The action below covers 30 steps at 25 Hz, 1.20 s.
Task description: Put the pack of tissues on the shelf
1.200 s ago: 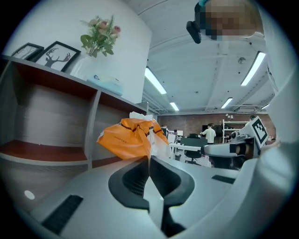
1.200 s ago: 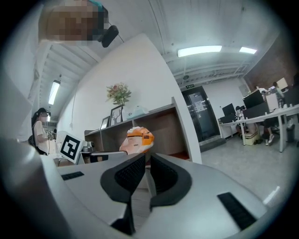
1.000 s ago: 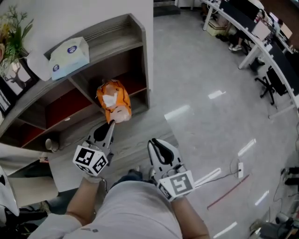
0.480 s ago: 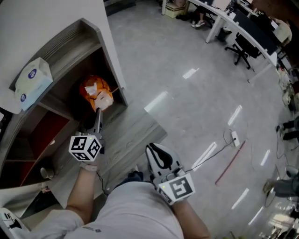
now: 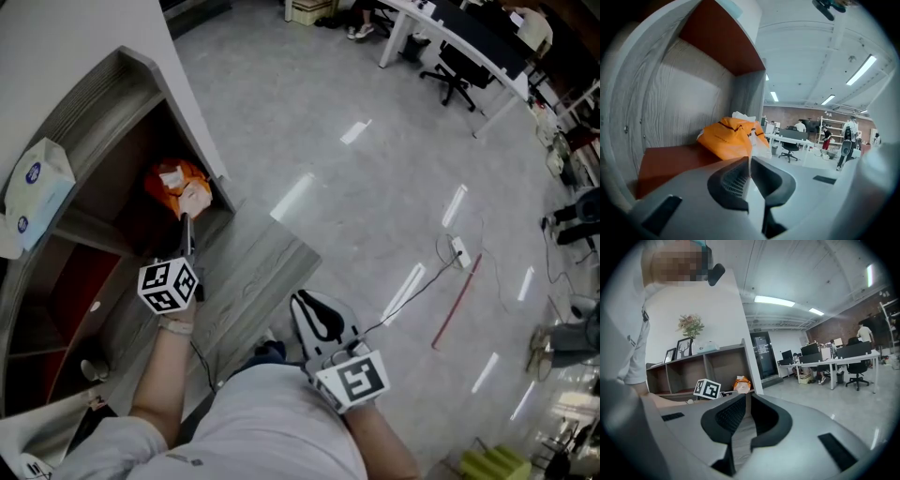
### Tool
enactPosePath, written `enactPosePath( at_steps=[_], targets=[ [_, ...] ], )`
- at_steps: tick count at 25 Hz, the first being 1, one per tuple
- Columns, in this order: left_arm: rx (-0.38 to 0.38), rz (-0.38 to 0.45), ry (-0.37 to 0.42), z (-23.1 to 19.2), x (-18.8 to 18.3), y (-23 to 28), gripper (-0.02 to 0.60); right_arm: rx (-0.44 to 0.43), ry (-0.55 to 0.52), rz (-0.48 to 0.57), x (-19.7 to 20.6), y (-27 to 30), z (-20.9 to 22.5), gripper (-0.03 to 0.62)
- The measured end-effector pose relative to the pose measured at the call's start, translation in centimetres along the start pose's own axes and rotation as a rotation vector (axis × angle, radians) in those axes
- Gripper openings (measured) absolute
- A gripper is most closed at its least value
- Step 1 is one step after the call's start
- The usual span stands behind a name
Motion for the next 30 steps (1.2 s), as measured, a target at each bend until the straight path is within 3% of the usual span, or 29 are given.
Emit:
enactPosePath(
  at_steps=[6,11,14,21,30],
  targets=[
    [-0.009,-0.005,-0.010,-0.2,0.4,0.7,0.034,0.017,-0.004,-0.007,0.1,-0.4,0.2,0.044],
    [-0.032,-0.017,-0.029,-0.2,0.8,0.7,0.165,0.011,-0.005,-0.008,0.1,-0.4,0.3,0.044],
    [-0.048,-0.018,-0.033,-0.2,0.8,0.3,0.211,-0.005,-0.007,-0.006,-0.1,-0.3,0.4,0.044],
    [-0.032,-0.014,-0.035,0.3,-0.1,-1.4,0.227,-0.052,-0.012,-0.006,-0.4,0.3,-0.1,0.044],
    [0.006,0.035,-0.030,2.2,-2.6,-5.5,0.225,-0.177,-0.013,-0.011,-0.7,2.1,-1.2,0.044]
  ],
)
Point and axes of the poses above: the fingertips, and each gripper's own axes: y forward along the fingers, z to its right, x out of its underside, the point moved 8 cm from there along -y, backward along the fingers, and after that the axes turned 12 degrees about x, right-handed, at the moved point
